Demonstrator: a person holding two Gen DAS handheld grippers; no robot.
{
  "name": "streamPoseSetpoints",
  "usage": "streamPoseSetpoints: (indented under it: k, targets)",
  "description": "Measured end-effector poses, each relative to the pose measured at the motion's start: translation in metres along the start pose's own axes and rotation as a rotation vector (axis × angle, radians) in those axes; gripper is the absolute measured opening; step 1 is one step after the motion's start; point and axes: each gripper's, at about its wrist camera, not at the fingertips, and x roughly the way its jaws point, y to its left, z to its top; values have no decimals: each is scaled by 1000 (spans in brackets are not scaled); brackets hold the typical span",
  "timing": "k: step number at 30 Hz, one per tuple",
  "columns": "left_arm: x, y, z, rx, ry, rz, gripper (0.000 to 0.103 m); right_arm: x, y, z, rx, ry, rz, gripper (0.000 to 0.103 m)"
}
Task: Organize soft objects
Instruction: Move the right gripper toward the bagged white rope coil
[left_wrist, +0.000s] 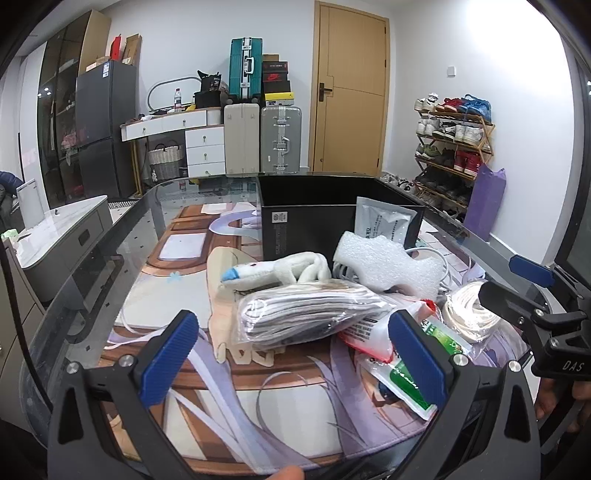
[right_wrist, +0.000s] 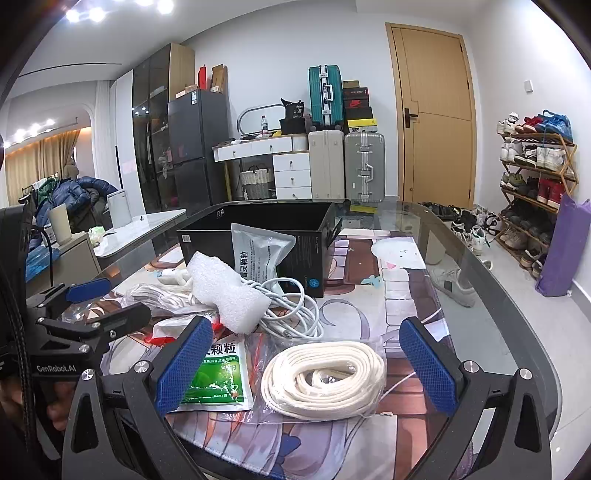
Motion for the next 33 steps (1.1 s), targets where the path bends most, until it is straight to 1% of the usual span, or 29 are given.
streamPoseSetpoints:
  k: [9,22,28,33]
  targets:
    - [0,4,3,-15,-2,-2,103,2,-1,0,-1,5,-14,103]
    - [1,6,4,-10,-2,-9,103,1,-2,1,-2,13,-27,103]
    - [1,9,6,-15,-3,-12,103,4,0,1,-21,18,-32,103]
    - [1,11,8,-19,-6,-11,103,7,-4,0,-9,25,-37,103]
